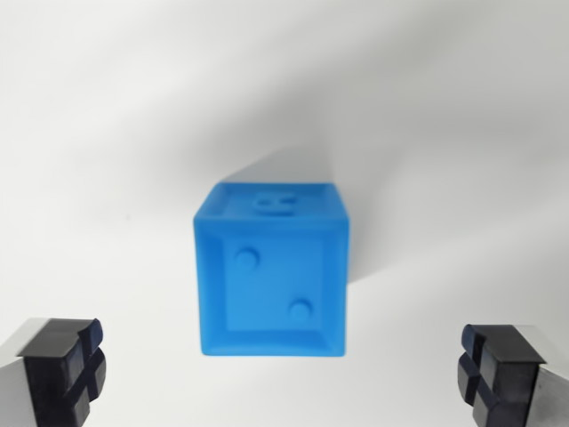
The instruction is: Stack cube
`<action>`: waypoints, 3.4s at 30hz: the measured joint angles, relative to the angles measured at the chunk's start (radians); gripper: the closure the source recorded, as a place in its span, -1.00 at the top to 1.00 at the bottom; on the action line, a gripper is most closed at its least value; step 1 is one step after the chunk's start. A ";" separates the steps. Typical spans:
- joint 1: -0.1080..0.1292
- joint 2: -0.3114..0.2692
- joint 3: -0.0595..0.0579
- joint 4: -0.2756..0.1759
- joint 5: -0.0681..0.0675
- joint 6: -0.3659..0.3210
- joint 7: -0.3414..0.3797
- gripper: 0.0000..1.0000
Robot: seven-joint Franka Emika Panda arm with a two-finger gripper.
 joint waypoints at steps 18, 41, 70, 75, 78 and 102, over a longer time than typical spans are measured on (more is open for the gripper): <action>0.047 0.195 -0.027 0.015 -0.019 0.177 0.068 1.00; 0.063 0.260 -0.043 0.034 -0.019 0.226 0.068 -1.00; 0.063 0.255 -0.043 0.033 -0.019 0.224 0.068 -1.00; 0.063 0.242 -0.043 0.030 -0.019 0.216 0.068 -1.00; 0.062 0.230 -0.041 0.027 -0.019 0.208 0.068 -1.00; 0.047 0.088 -0.023 -0.005 -0.005 0.100 0.057 -1.00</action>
